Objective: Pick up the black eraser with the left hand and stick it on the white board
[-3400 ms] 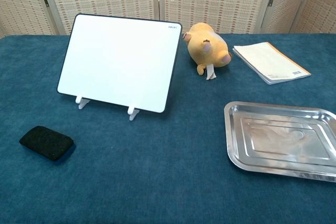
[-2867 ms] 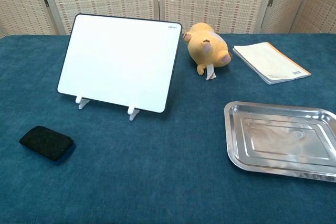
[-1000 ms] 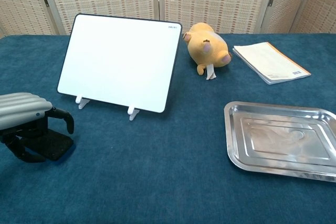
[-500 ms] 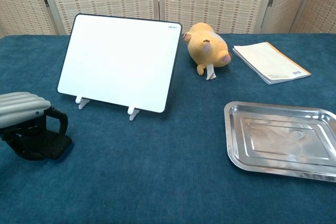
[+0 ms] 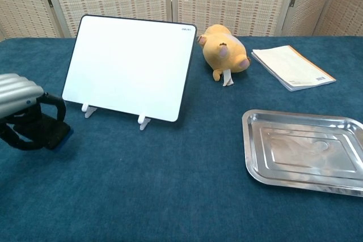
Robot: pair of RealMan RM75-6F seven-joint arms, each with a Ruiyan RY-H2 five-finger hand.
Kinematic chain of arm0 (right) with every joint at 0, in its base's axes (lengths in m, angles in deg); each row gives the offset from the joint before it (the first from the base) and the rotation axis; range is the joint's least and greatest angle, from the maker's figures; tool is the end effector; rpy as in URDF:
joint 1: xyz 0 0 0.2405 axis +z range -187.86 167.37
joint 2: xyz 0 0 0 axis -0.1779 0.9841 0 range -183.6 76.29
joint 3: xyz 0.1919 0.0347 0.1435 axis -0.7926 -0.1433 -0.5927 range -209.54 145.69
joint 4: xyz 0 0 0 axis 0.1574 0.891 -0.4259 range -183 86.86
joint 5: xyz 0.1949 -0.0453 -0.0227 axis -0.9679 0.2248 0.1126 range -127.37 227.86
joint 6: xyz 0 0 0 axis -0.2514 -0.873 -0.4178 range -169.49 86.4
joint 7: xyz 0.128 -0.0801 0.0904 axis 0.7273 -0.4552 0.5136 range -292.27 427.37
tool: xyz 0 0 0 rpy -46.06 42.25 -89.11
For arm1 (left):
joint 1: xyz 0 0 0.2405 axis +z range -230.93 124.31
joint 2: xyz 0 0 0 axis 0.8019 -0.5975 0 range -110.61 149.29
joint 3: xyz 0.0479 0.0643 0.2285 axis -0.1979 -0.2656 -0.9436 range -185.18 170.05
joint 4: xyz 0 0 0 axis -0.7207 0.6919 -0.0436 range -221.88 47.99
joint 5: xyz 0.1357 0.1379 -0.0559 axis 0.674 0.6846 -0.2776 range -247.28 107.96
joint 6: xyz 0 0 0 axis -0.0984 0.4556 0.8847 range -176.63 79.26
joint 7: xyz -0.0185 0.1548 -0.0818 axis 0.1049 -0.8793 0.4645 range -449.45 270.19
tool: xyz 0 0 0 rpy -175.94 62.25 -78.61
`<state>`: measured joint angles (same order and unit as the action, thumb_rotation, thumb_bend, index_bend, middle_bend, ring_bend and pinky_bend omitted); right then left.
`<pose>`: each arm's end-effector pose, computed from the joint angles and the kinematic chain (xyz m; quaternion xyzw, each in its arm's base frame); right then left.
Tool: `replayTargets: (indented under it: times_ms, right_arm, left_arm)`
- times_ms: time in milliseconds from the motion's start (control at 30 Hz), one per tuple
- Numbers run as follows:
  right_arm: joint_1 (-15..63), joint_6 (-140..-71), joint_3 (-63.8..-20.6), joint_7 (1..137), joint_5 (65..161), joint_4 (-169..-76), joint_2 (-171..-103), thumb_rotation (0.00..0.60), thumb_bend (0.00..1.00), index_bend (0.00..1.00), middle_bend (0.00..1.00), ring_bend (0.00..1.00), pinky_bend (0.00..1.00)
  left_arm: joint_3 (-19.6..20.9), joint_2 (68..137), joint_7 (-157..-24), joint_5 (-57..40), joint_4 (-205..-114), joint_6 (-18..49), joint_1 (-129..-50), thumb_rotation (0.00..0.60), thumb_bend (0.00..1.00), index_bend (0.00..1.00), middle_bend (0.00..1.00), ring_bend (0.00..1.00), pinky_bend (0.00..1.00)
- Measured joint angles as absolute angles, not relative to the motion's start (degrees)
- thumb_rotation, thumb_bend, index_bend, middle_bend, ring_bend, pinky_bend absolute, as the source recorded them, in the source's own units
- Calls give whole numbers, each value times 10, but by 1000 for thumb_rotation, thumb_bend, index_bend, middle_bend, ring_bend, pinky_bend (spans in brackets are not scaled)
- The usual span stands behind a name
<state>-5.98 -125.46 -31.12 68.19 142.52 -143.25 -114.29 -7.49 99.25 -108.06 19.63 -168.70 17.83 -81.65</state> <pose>-0.2825 -0.1933 0.1536 0.6400 -0.3911 0.3782 0.5426 -0.2098 0.2971 0.0260 -0.7970 -0.2273 -0.3276 0.4538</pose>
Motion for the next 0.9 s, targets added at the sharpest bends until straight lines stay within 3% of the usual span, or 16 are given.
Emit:
replayTargets:
  times_ms: [133,233,500,900]
  right_arm:
    - [-64,-1267,-309,700,1433,-1429,-1138,600,151,0,0,67,215]
    - [-68,-1277,-309,717,1437,-1425,-1134,600,151,0,0,66,215]
    - [-71,-1284,-308,752,1442,-1415,-1124,600,151,0,0,67,215]
    - [-73,-1291,-309,793,1442,-1404,-1115,600,151,0,0,68,215]
  left_arm:
    - [-51,1021,-1123,216,-1684,261,-805,600,256,640,1000,1000,1000]
    - [-24,1056,-1158,222,-1676,286,-806,600,256,636,1000,1000,1000]
    - [44,1135,-1180,199,-1645,295,-844,600,256,633,1000,1000,1000]
    - [86,1239,-1177,170,-1518,284,-909,600,260,635,1000,1000,1000]
